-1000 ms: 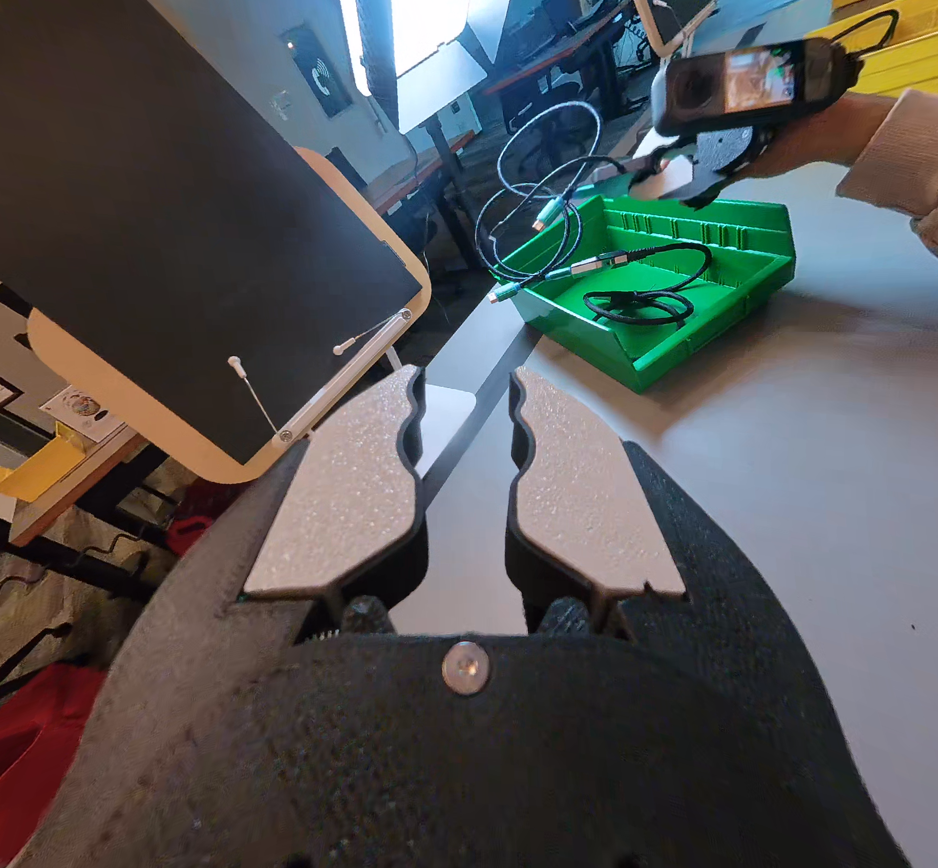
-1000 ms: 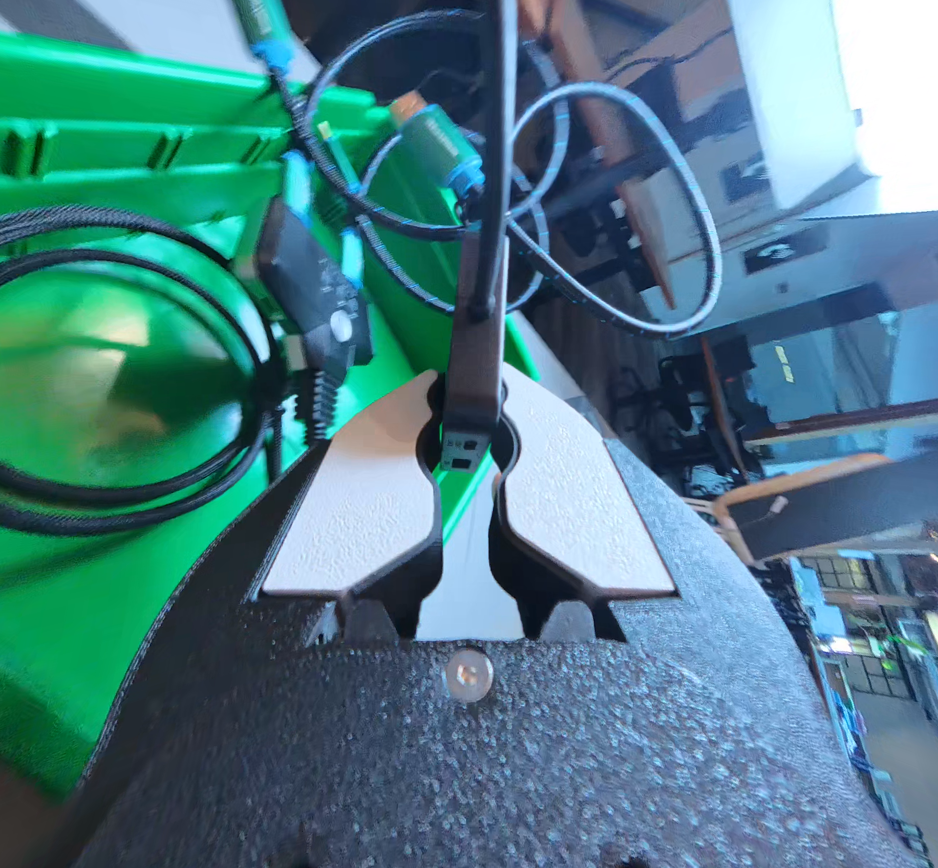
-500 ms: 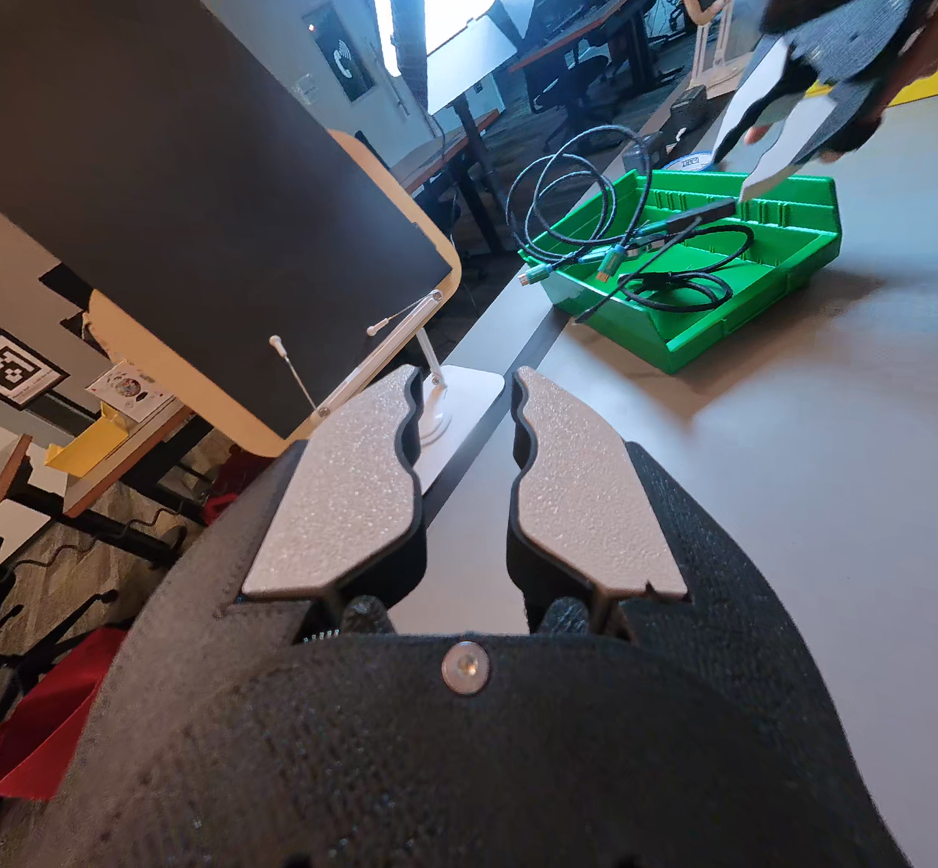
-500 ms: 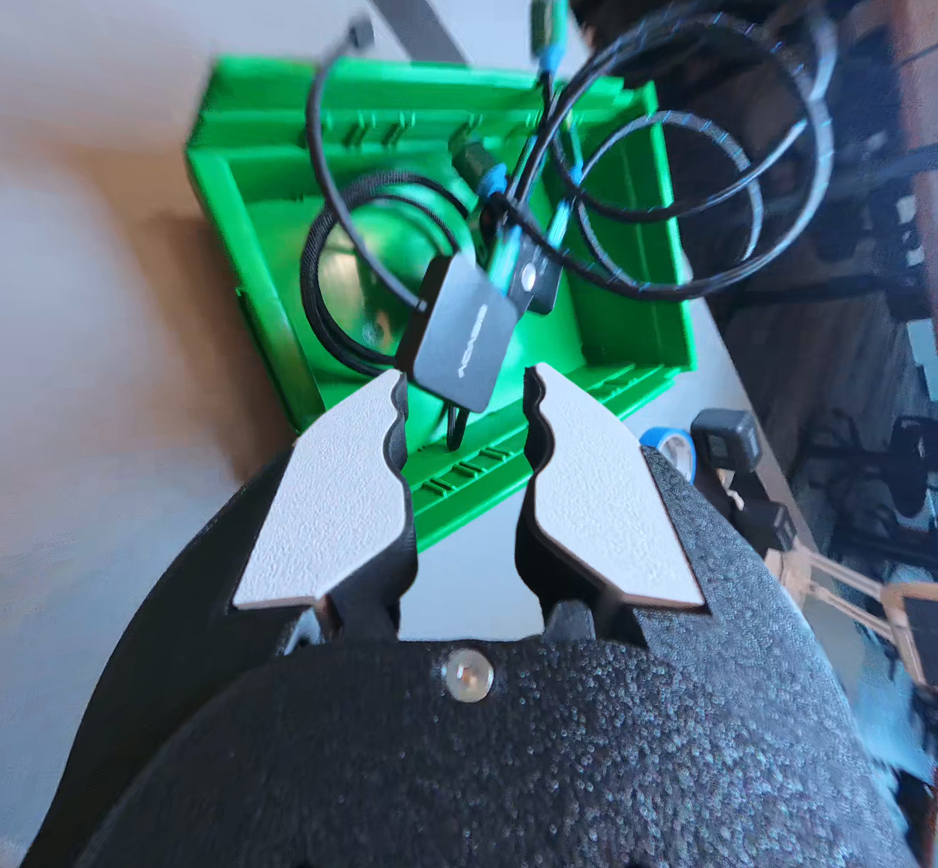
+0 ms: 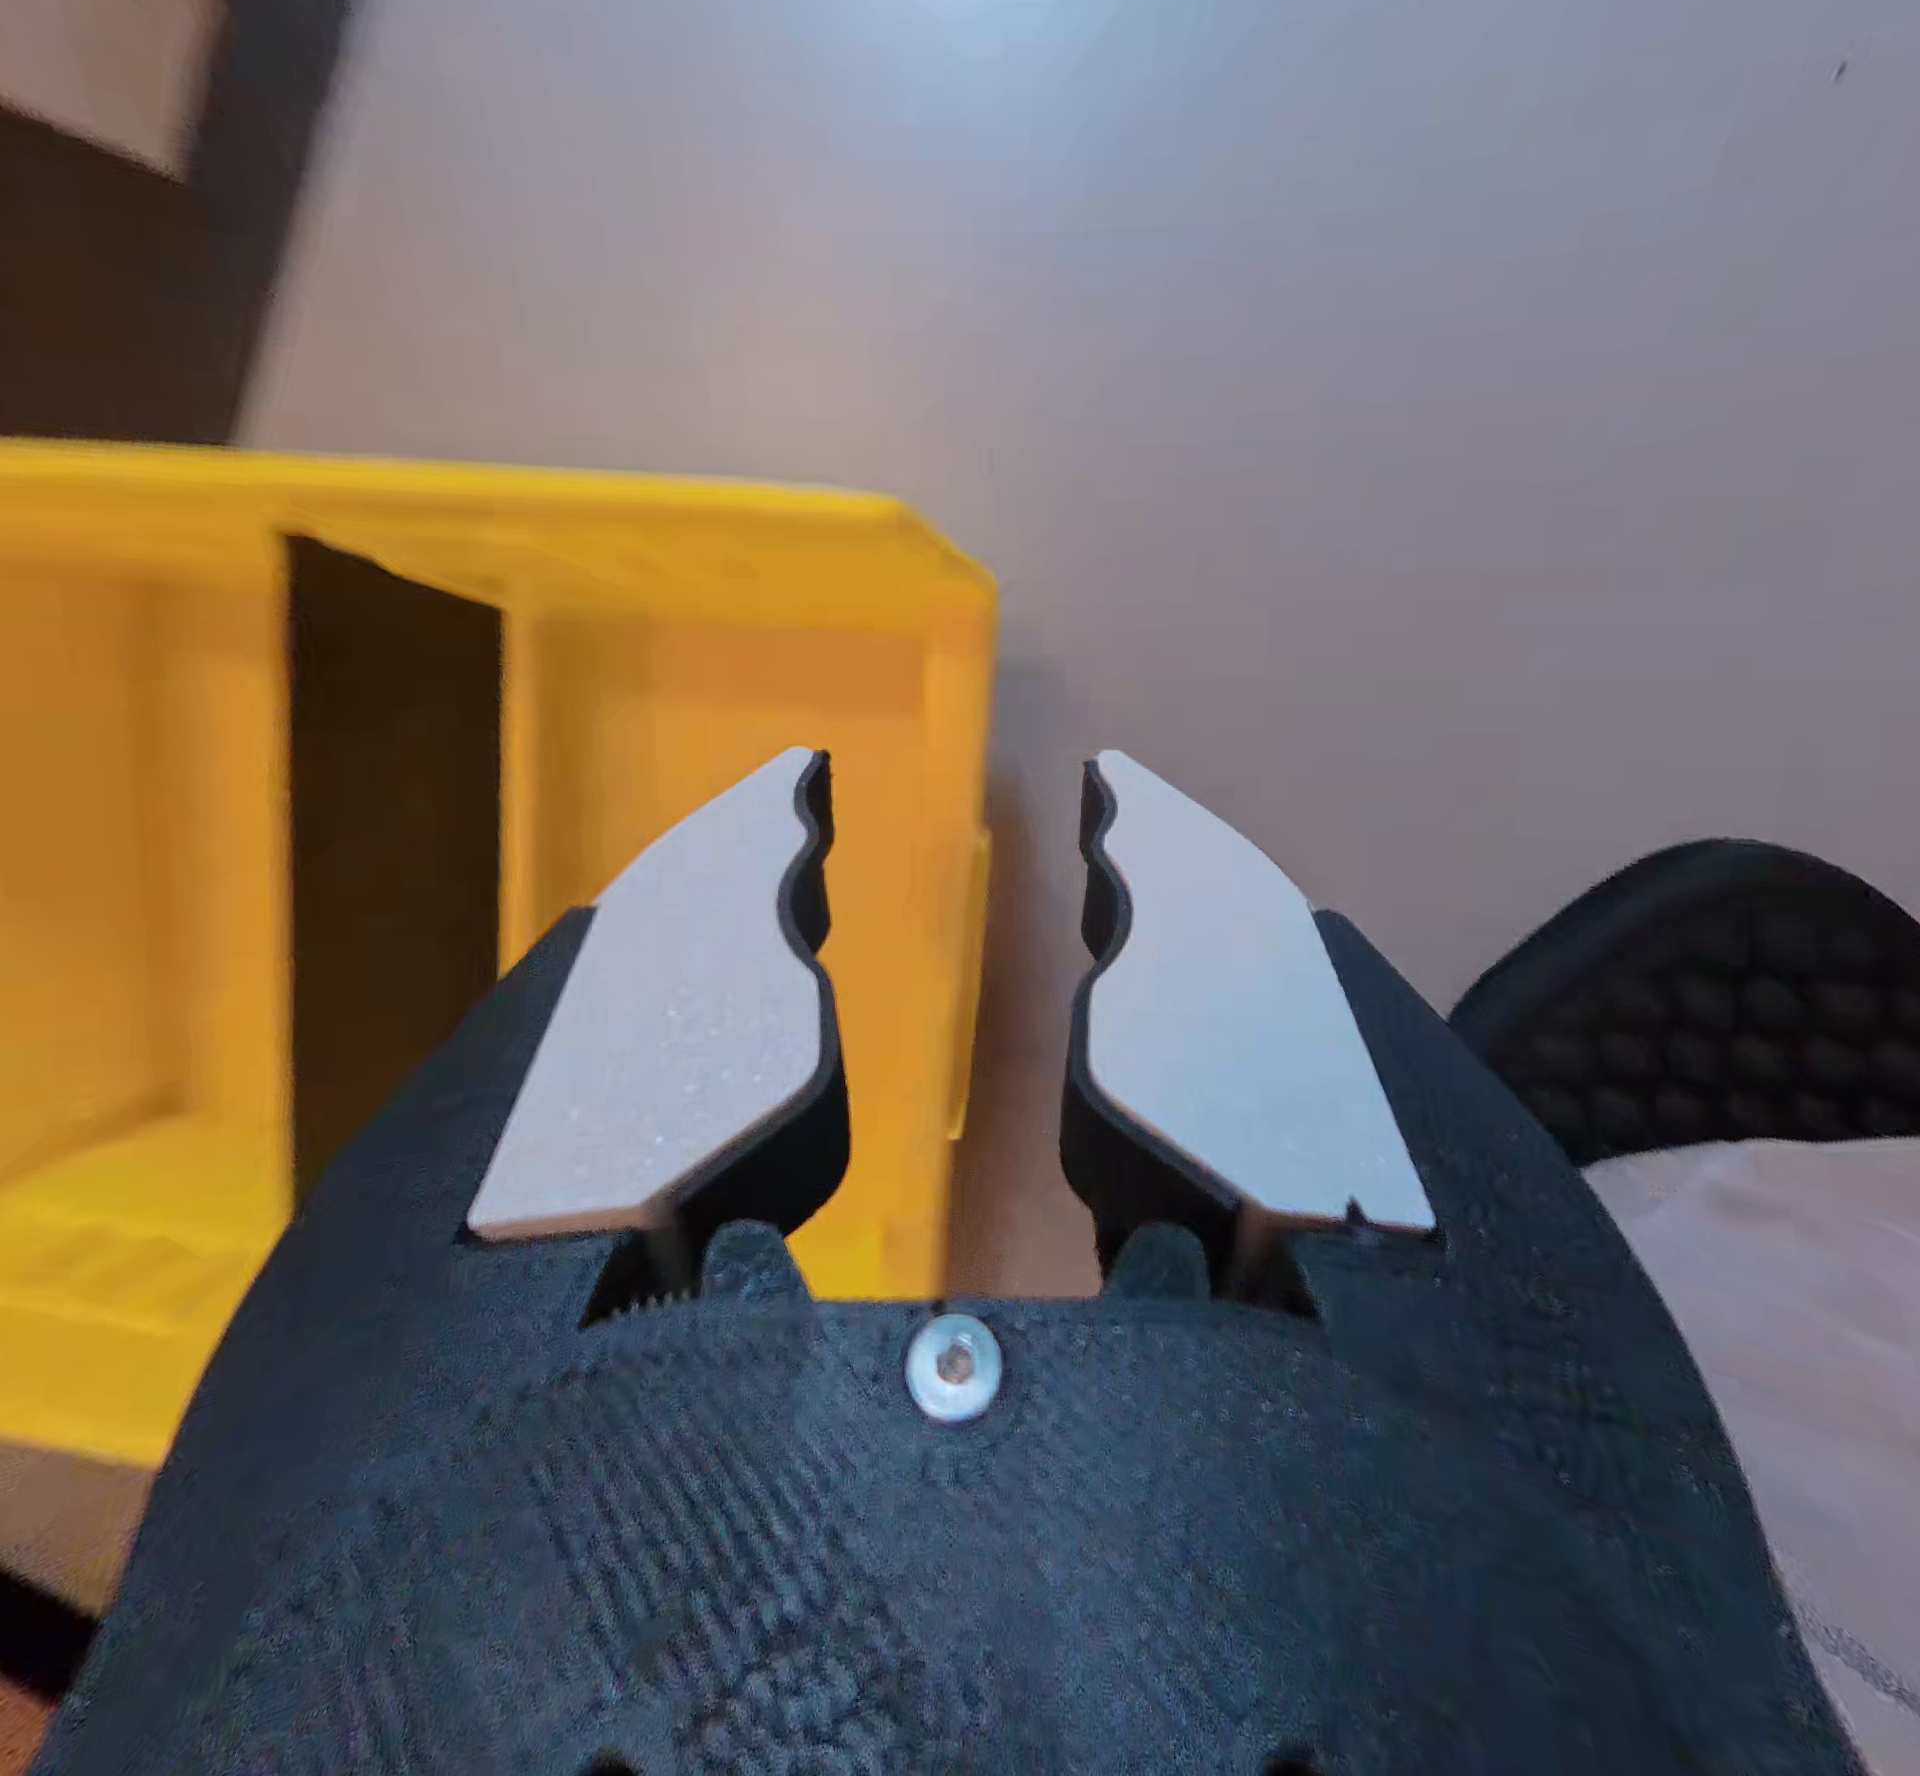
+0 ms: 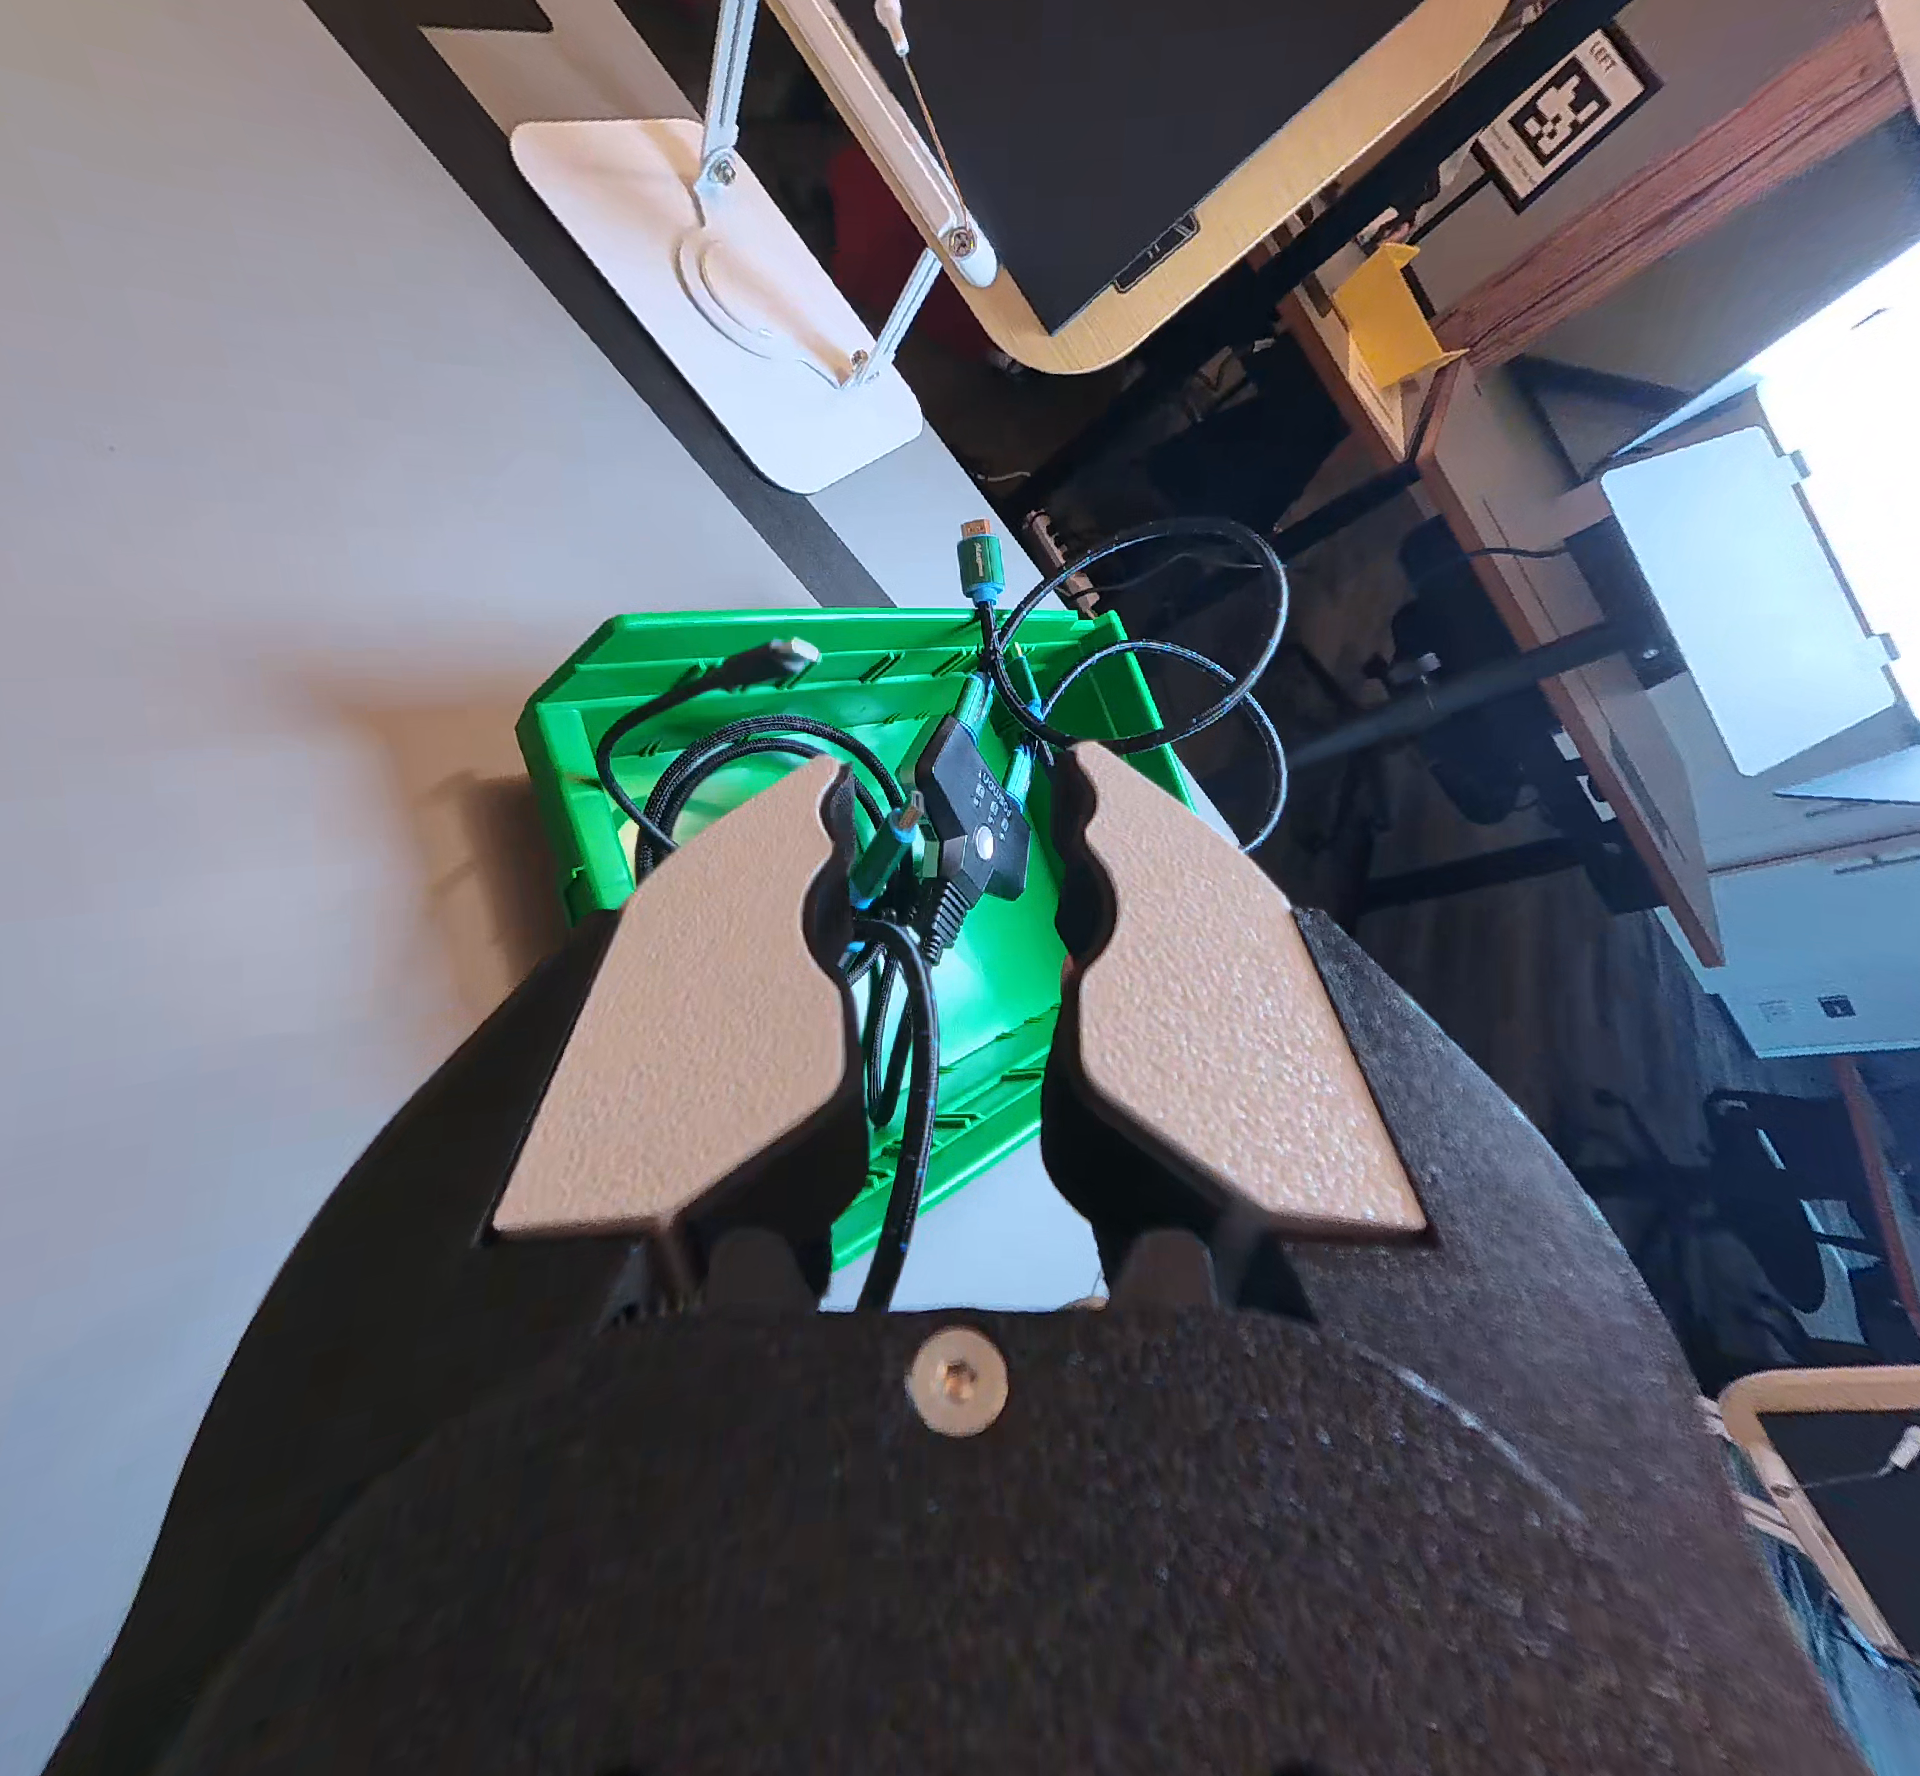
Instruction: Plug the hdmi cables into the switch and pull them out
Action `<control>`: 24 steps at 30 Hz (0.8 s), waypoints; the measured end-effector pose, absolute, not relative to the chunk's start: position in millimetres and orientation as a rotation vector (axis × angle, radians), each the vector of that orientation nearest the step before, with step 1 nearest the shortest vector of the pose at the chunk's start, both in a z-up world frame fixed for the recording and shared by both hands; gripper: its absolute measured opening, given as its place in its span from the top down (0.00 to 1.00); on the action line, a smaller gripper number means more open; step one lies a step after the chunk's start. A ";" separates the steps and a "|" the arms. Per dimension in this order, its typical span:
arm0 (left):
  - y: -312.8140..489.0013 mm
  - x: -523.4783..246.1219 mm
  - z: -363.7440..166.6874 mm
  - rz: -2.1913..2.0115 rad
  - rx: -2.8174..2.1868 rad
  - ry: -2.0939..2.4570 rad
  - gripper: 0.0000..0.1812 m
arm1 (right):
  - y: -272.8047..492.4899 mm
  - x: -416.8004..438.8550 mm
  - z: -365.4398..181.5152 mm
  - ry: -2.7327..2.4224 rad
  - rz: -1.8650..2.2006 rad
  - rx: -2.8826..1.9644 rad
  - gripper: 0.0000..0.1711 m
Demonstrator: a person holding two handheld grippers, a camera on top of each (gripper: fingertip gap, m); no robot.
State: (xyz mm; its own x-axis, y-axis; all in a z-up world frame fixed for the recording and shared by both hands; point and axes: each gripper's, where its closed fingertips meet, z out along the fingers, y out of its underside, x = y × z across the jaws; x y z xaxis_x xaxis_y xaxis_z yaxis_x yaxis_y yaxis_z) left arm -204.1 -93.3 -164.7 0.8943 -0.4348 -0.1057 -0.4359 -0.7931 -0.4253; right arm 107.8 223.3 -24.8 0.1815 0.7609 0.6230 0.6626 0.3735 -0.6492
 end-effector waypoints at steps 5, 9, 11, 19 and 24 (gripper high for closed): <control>-97.7 -215.1 -237.1 -0.125 -2.876 0.647 0.76 | 222.2 104.3 -26.9 -1.534 0.096 -1.322 0.81; -76.8 -206.2 -248.1 -0.017 -2.888 0.803 0.88 | 223.5 103.6 -33.9 -1.562 0.087 -1.335 0.82; -66.1 -190.2 -246.3 0.004 -2.869 0.874 0.87 | 223.2 103.4 -46.6 -1.619 0.075 -1.360 0.82; -18.4 -120.1 -244.0 0.197 -2.589 1.343 0.86 | 192.7 104.1 -157.6 -2.159 -0.012 -1.584 0.86; 25.8 -116.3 -213.9 0.357 -2.326 1.245 0.81 | 214.8 98.8 -200.7 -2.204 -0.193 -1.675 0.75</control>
State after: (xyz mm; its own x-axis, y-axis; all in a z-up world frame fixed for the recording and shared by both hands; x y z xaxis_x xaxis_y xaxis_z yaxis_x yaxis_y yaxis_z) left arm -116.3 25.8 -213.9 0.5533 -0.7091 -0.4371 -0.8330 -0.4746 -0.2845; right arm 98.8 214.8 -200.7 -0.2294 0.9020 0.3657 0.9518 0.2865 -0.1097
